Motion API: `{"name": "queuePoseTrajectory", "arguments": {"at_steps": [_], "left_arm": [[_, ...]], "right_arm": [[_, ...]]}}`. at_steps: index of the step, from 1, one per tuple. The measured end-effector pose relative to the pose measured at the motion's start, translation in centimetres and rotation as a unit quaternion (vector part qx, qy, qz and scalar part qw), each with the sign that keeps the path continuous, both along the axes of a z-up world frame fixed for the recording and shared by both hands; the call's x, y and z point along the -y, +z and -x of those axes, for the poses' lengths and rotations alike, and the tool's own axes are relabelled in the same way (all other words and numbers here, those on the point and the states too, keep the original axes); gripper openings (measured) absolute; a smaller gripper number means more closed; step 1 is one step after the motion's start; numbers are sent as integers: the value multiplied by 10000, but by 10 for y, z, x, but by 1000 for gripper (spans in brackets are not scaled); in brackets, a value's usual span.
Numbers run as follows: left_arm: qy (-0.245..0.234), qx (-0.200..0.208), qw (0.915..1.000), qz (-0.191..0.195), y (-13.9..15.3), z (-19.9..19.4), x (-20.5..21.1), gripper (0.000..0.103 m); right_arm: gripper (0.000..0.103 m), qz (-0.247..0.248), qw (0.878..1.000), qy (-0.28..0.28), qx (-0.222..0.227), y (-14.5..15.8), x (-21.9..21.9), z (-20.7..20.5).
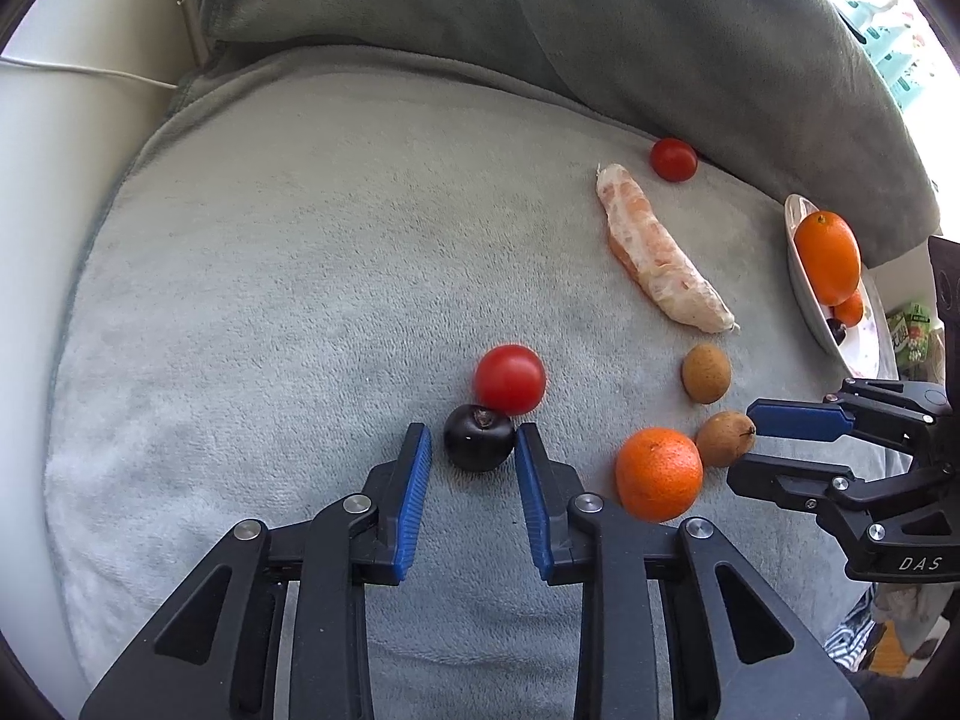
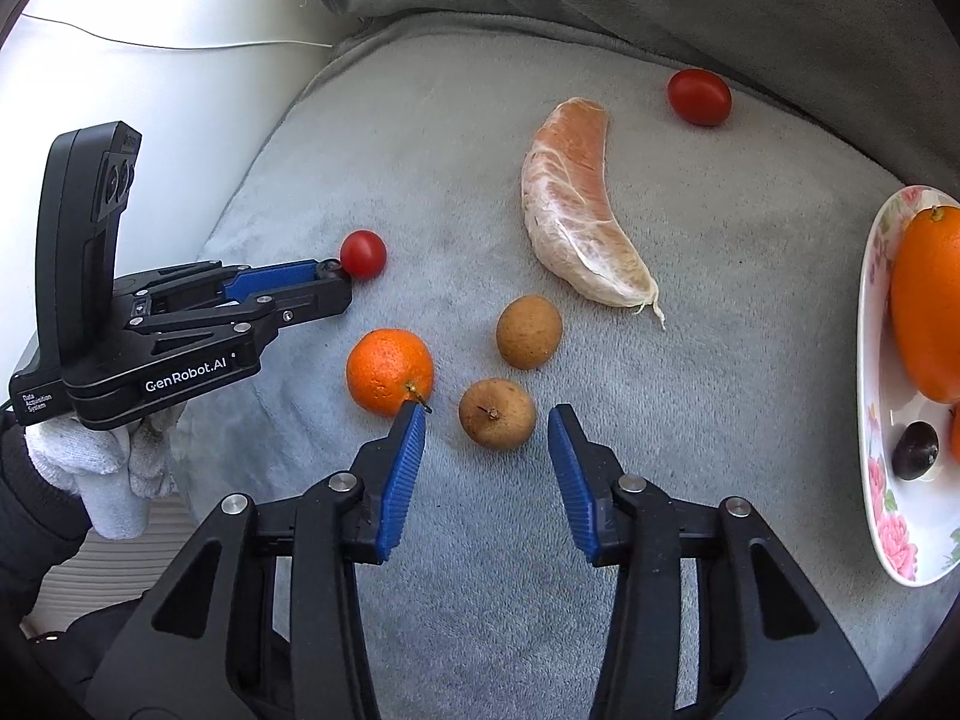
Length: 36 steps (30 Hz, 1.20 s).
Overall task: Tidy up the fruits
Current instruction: 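Close the right gripper on the brown kiwi while the left grasps the dark cherry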
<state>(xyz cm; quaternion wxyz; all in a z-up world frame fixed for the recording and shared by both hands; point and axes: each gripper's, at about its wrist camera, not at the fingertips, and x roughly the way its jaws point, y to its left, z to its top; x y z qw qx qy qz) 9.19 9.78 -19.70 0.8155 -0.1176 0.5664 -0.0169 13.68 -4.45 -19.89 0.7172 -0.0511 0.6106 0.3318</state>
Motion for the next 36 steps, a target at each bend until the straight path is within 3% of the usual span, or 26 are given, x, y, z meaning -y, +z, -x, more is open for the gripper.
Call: {"name": "queuePoseTrajectory", "arguments": {"at_steps": [10, 25, 36], "left_arm": [[-83, 23, 10000, -46, -2, -4, 4, 21], [11, 135, 9999, 15, 7, 8, 1, 20], [-9, 388, 9992, 103, 33, 17, -3, 20]], "right_arm": [[29, 32, 10000, 32, -62, -8, -3, 0], [28, 47, 9999, 62, 105, -4, 0, 1], [28, -78, 9992, -188, 347, 20, 26, 5]]}}
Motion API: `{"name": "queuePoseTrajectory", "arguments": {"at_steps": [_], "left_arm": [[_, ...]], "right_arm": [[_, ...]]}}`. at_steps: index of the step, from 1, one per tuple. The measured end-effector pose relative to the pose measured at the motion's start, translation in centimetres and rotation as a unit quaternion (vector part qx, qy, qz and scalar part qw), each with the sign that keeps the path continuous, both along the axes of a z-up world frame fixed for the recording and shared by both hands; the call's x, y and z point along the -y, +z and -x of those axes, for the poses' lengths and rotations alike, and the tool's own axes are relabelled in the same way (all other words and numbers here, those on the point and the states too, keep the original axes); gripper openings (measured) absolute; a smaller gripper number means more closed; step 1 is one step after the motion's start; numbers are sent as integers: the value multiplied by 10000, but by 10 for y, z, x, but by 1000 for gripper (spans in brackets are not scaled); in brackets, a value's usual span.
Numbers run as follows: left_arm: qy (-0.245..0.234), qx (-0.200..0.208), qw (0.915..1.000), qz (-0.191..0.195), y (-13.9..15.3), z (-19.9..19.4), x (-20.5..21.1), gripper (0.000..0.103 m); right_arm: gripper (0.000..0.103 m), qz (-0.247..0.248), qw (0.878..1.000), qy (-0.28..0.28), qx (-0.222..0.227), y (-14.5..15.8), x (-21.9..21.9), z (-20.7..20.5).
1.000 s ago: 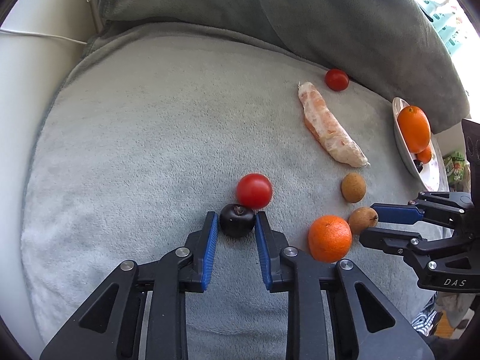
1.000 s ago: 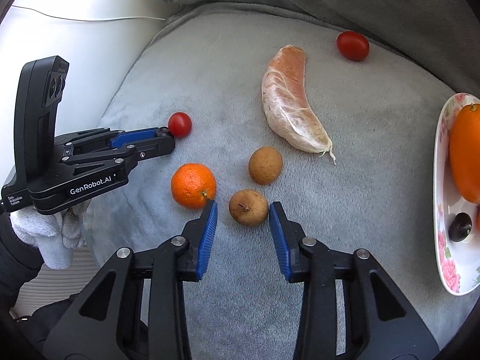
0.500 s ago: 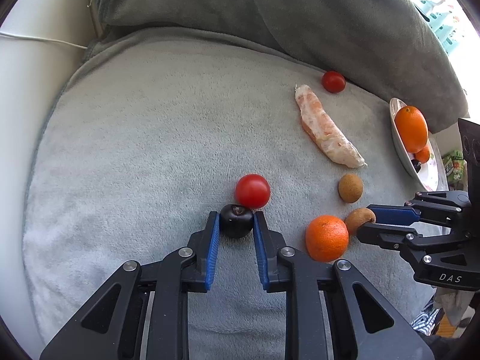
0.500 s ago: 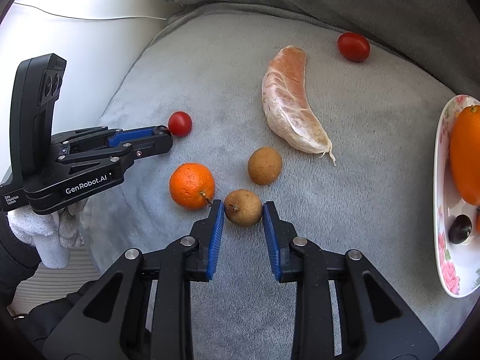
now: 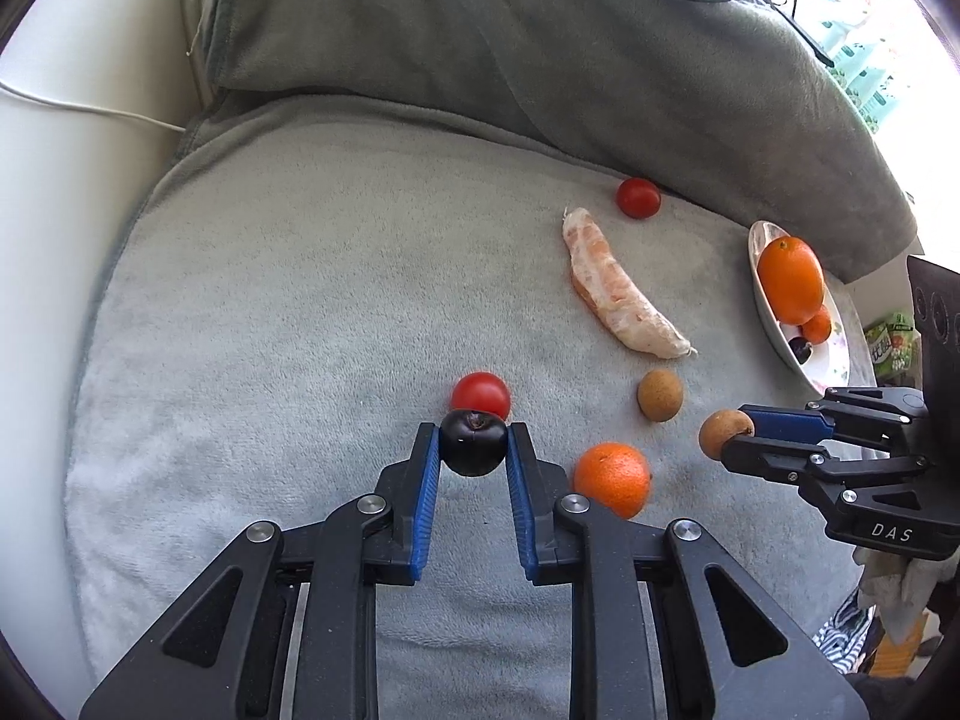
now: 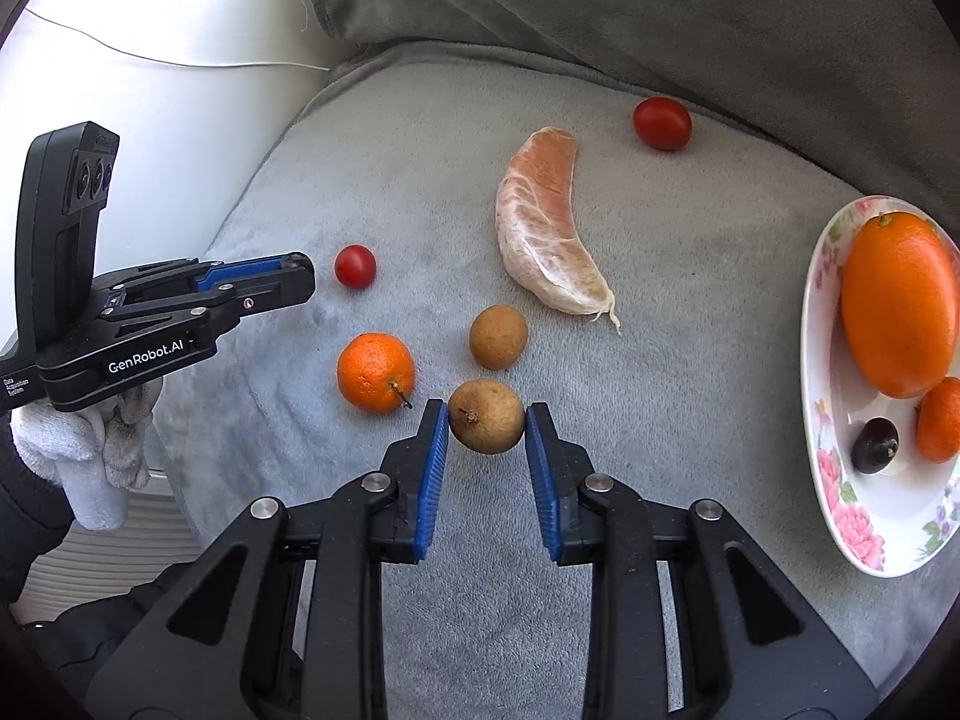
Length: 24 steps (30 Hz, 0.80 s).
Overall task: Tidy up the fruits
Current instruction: 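Close the right gripper on the brown kiwi while the left grasps the dark cherry, then carry the kiwi over the plate with the right gripper while the left carries the cherry there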
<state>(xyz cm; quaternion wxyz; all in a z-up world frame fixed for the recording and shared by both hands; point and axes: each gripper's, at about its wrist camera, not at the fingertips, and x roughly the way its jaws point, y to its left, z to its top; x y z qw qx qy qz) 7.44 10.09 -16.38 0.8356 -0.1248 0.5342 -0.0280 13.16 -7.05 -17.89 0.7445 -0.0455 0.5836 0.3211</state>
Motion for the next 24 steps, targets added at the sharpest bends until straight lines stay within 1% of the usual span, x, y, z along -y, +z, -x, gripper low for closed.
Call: {"name": "queuePoseTrajectory", "arguments": {"at_steps": [10, 20, 24], "left_arm": [[-293, 228, 9992, 115, 19, -8, 26, 20], [-788, 380, 9960, 178, 30, -25, 71, 20], [-993, 391, 9940, 232, 30, -30, 92, 20]], "right_arm": [[28, -104, 9989, -410, 193, 21, 40, -1], [28, -148, 9954, -860, 400, 42, 88, -4], [28, -121, 9934, -1036, 485, 50, 108, -5]]}}
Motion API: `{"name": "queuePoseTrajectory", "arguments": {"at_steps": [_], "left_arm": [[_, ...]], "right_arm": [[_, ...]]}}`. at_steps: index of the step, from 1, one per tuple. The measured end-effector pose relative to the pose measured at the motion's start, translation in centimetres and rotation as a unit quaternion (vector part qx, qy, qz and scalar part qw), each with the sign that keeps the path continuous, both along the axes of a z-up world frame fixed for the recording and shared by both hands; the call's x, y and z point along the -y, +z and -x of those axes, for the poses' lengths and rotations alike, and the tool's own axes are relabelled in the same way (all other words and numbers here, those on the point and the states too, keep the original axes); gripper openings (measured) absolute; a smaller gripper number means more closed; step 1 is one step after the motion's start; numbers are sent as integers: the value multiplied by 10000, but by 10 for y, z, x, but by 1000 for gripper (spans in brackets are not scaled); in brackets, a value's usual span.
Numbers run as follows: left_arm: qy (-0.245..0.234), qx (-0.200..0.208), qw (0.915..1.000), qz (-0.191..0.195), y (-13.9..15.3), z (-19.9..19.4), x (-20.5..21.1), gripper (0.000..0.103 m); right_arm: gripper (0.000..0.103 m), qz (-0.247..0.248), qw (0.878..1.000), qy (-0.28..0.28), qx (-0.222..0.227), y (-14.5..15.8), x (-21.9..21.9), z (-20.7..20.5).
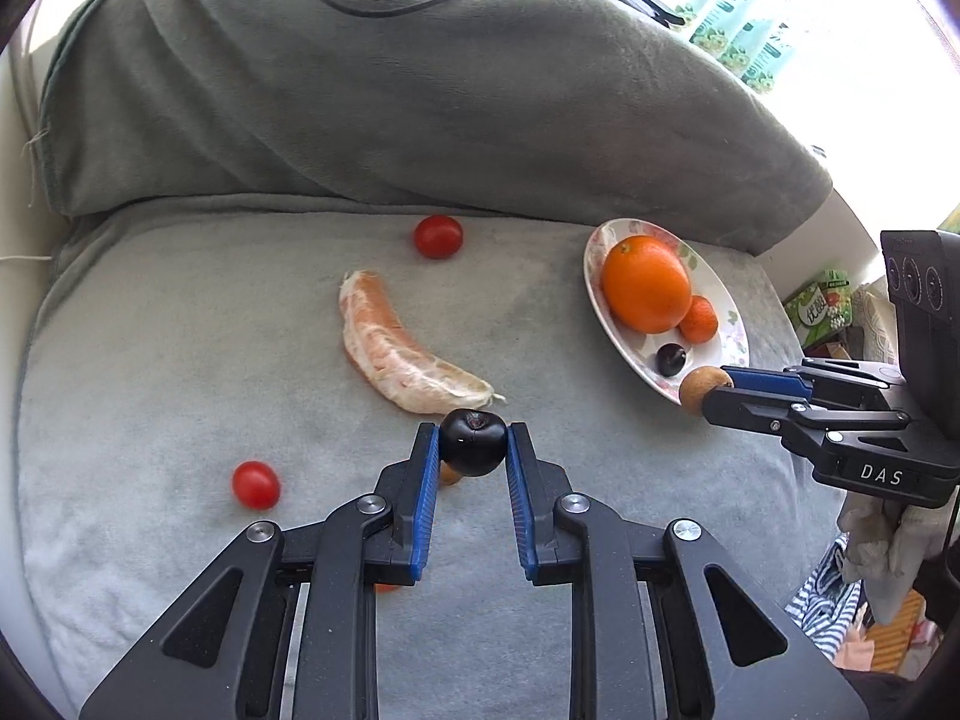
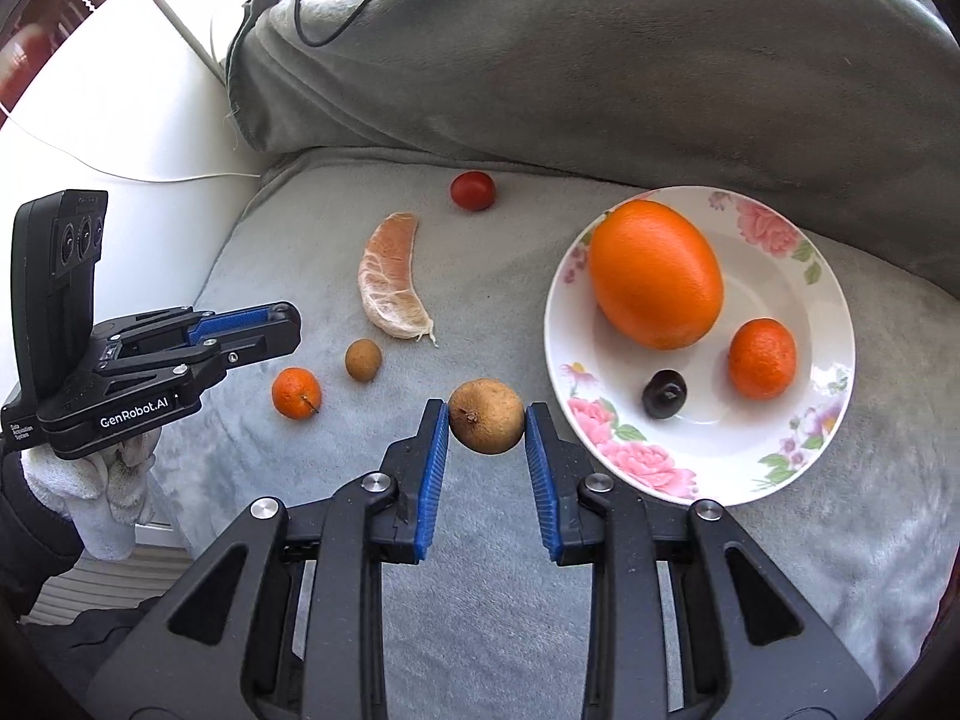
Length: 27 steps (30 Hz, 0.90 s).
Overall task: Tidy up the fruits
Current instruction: 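Carry the kiwi over the plate with the right gripper while the left carries the cherry there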
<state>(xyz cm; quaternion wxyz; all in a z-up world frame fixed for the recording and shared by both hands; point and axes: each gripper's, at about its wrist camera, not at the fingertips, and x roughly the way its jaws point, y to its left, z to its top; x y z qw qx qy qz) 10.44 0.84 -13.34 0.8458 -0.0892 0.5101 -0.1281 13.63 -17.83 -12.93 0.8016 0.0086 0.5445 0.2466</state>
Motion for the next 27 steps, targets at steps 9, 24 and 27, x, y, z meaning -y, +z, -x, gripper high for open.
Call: {"name": "queuePoseTrajectory", "arguments": {"at_steps": [9, 24, 27], "left_arm": [[-495, 16, 9987, 70, 2, -11, 49, 20], [-1183, 114, 9929, 106, 10, -26, 129, 20], [-1275, 104, 9917, 97, 9, -28, 141, 20]], "right_arm": [[28, 78, 9988, -467, 123, 9, 50, -7], [28, 133, 9962, -816, 258, 11, 98, -38], [28, 103, 9959, -858, 260, 8, 104, -46]]}}
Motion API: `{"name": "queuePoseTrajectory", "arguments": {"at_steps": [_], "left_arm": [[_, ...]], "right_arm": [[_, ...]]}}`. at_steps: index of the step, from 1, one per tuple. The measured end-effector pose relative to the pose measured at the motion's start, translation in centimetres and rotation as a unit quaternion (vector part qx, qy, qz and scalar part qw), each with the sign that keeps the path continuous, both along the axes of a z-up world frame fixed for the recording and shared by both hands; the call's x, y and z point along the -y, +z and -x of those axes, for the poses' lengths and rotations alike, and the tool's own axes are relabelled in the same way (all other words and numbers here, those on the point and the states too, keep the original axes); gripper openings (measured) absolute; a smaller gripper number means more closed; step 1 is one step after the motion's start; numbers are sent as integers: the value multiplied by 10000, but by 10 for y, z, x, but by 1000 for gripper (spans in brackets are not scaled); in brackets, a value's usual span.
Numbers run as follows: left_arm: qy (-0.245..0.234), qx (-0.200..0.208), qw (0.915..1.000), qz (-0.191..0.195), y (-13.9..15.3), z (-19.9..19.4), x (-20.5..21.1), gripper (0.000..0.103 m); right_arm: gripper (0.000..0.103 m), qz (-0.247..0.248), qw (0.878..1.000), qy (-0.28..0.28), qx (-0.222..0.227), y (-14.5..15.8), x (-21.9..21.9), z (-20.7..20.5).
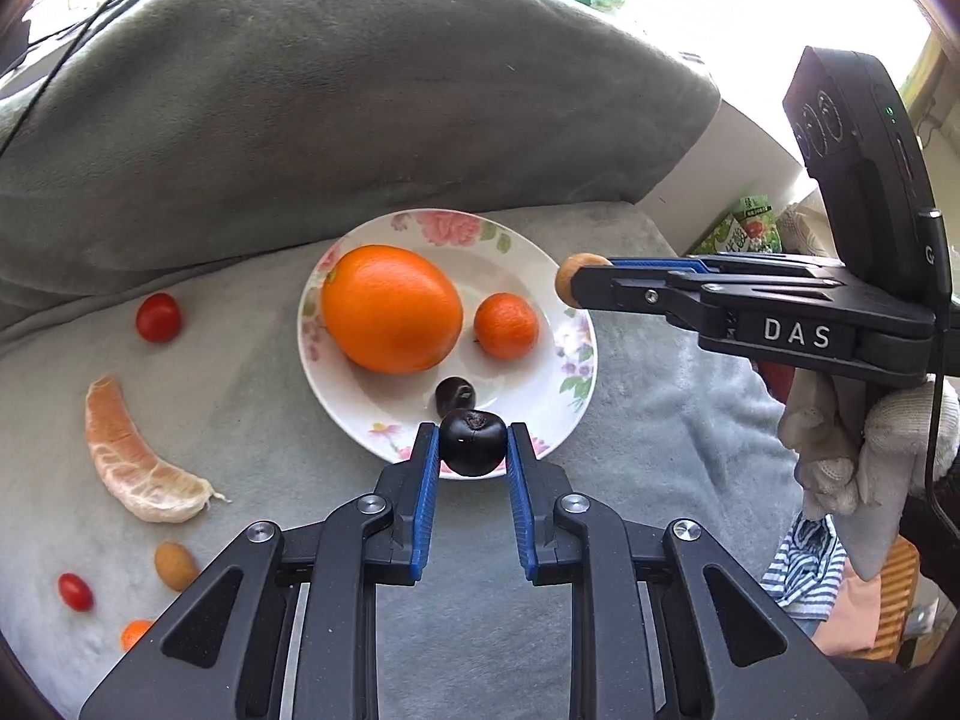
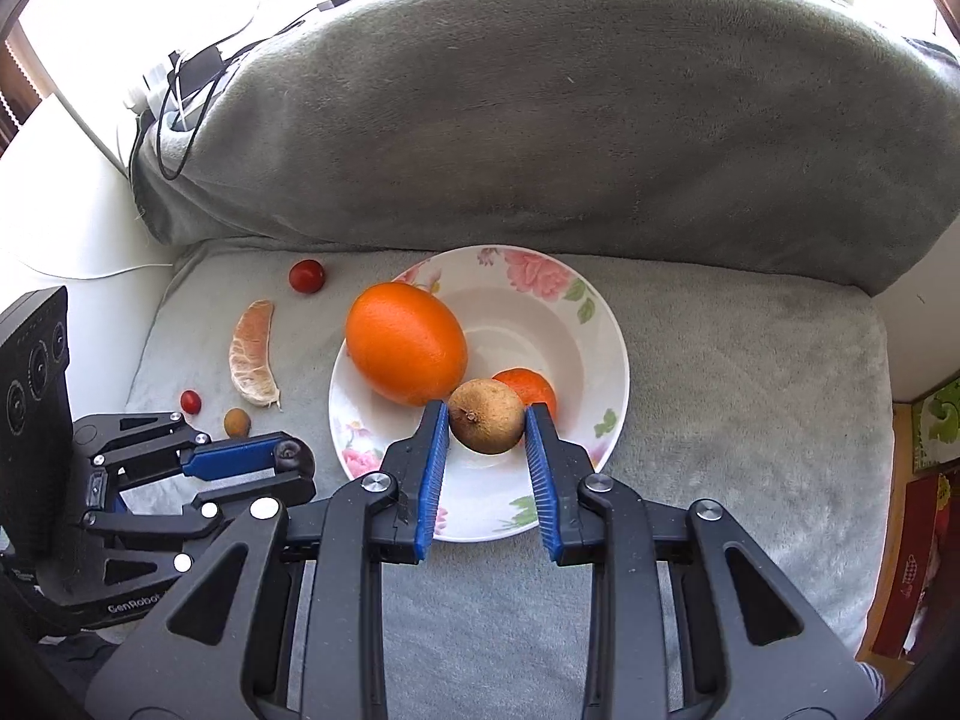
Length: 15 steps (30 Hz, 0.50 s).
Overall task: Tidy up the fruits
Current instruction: 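Carry the kiwi over the plate with the right gripper while the left carries the cherry there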
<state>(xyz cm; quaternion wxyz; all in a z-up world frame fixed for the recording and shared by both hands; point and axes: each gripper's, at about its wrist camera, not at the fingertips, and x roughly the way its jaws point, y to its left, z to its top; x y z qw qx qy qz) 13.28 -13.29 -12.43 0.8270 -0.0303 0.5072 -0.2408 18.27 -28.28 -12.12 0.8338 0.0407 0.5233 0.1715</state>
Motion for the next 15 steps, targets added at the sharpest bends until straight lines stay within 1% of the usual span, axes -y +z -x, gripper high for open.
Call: {"name": "queuePoseTrajectory", "arguments": {"at_steps": [7, 15], "left_arm": [[-87, -89, 9999, 2, -9, -7, 21, 20], [-97, -145, 9998, -38, -18, -10, 35, 20]], "right_arm": [[28, -27, 10000, -36, -24, -9, 11, -16], [28, -84, 9999, -40, -128, -20, 19, -30]]}}
